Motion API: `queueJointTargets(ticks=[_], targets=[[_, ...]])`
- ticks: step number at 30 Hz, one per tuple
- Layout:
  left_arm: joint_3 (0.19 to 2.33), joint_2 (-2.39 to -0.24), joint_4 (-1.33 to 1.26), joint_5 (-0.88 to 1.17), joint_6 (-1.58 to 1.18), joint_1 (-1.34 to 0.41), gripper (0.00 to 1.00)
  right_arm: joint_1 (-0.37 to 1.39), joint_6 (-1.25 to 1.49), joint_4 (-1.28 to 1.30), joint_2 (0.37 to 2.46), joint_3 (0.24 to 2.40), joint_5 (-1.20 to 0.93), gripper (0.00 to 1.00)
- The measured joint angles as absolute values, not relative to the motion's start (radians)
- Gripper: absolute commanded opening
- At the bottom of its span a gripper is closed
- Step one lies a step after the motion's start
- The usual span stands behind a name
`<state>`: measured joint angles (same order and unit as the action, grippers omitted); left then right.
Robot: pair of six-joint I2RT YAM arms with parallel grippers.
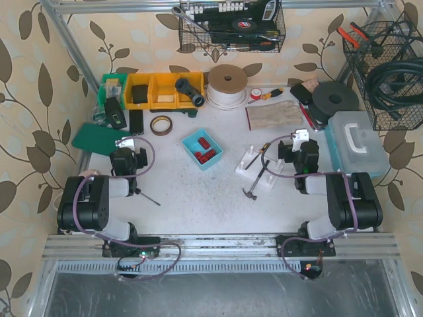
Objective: Install the large spring
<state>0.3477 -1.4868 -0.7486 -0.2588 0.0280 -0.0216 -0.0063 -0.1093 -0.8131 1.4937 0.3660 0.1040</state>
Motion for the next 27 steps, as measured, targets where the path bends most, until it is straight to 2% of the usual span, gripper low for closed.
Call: queueJointTargets(ticks=[20,25,27], targets=[[0.348,-1.487,-0.749,-0.259,0.028,-0.022,0.93,-0.006,-0.11,-0.81,1.493,0.366,0.103,1.0],[0.351,-1.485,-0.735,-0.258,0.029,-0.022,0.93,-0.006,-0.128,-0.658,1.421,0.403,0.066,1.0],[0.377,-1.459,-0.638,-0.251,0.03,-0.022,0.93,-0.006,-0.131,-0.577,1.365,0.449,0.049,1.0]])
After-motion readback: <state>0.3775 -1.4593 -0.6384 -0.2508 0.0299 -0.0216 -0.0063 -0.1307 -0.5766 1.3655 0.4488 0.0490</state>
